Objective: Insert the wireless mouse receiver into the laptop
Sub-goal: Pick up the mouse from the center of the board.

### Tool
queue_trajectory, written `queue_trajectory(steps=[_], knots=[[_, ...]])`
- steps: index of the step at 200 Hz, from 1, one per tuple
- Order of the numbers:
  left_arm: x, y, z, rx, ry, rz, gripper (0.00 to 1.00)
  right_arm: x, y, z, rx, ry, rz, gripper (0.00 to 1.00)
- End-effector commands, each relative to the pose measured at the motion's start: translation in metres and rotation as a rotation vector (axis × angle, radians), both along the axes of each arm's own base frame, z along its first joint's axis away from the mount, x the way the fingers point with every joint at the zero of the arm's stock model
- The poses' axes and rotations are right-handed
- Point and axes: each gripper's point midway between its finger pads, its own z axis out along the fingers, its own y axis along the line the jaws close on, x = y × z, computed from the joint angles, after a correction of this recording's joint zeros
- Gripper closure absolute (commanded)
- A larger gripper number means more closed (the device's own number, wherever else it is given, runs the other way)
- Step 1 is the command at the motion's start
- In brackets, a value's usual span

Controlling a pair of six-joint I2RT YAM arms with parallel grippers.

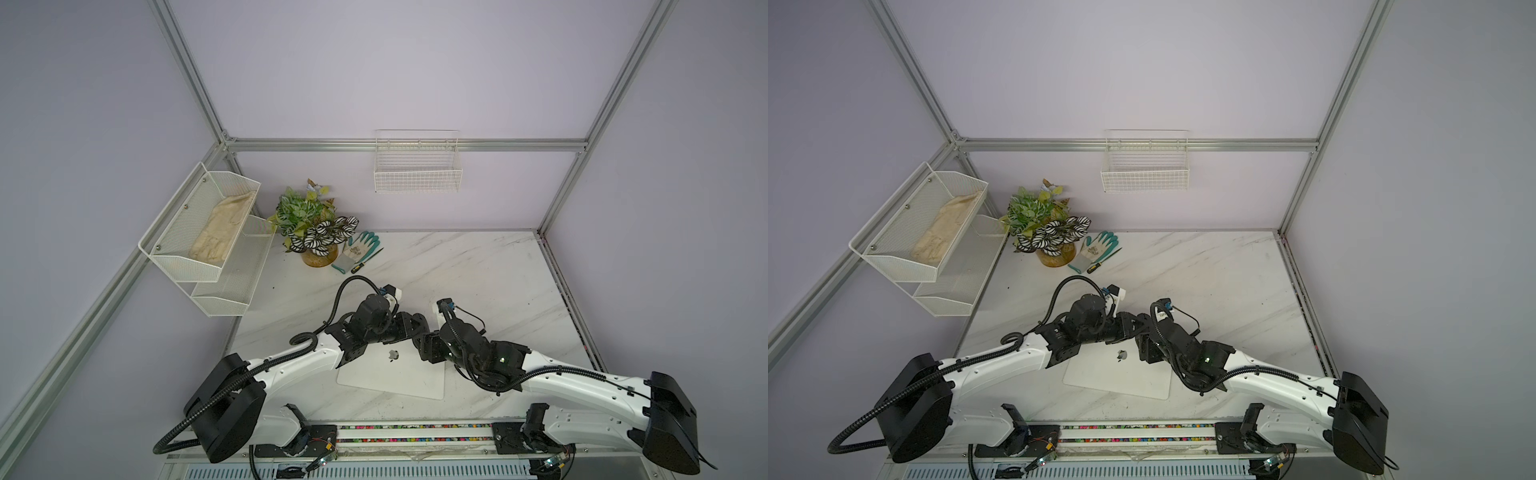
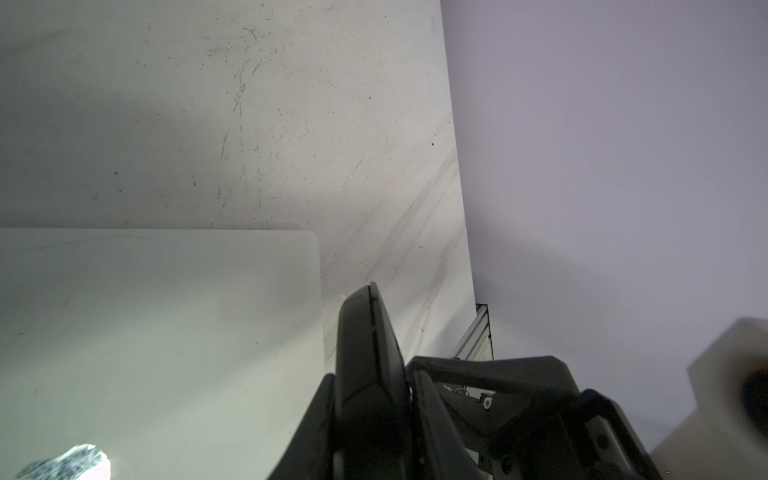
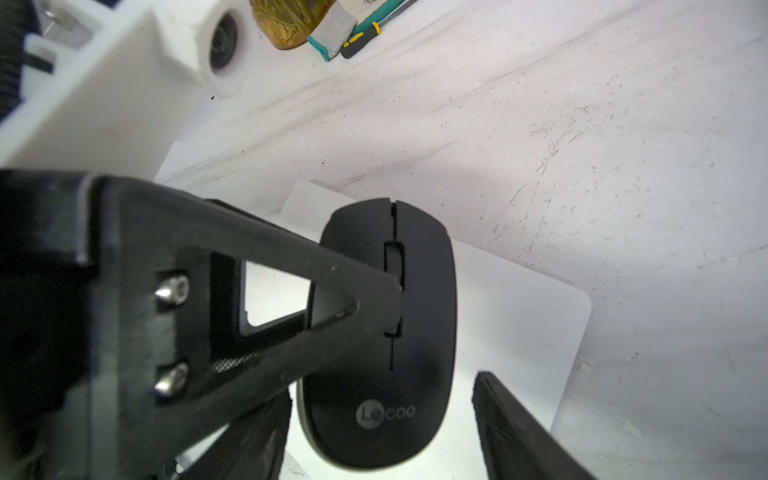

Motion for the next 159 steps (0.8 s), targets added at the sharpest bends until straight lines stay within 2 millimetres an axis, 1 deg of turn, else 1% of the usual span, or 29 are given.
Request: queue_trajectory(steps=[1,4,10,37,46,47,50,67,82,109,129,159], knots=[[0.015,0.000,0.021,0.084,-0.079,-0.008,0.92,-0.006,-0.001,0.021,-0.033,-0.071,0.060,0.25],[0.017,0.001,0.021,0.091,-0.080,-0.006,0.92,-0.007,-0.002,0.021,-0.037,-0.075,0.065,0.22],[0.019,0.003,0.022,0.100,-0.081,-0.005,0.92,-0.008,-0.002,0.022,-0.046,-0.082,0.073,0.21],[0.029,0.010,0.025,0.147,-0.061,0.004,0.92,-0.015,0.001,0.025,-0.108,-0.170,0.098,0.21],[0.030,0.012,0.029,0.156,-0.058,0.004,0.92,-0.022,0.006,0.025,-0.152,-0.241,0.119,0.23],[0.031,0.012,0.023,0.168,-0.044,0.003,0.92,-0.022,0.007,0.026,-0.156,-0.250,0.122,0.23],[0.033,0.011,0.017,0.181,-0.031,0.000,0.93,-0.025,0.009,0.027,-0.171,-0.281,0.130,0.23],[0.036,0.013,0.015,0.199,-0.002,0.001,0.94,-0.042,0.023,0.033,-0.259,-0.472,0.174,0.24],[0.039,0.014,0.014,0.180,0.034,0.013,0.94,-0.049,0.031,0.031,-0.359,-0.585,0.172,0.23],[0.043,0.015,0.020,0.147,0.063,0.036,0.94,-0.051,0.038,0.009,-0.502,-0.656,0.142,0.22],[0.044,0.017,0.025,0.136,0.071,0.058,0.94,-0.052,0.040,0.006,-0.512,-0.696,0.100,0.22],[0.042,0.017,0.028,0.113,0.097,0.073,0.94,-0.050,0.029,0.008,-0.459,-0.699,0.037,0.22]])
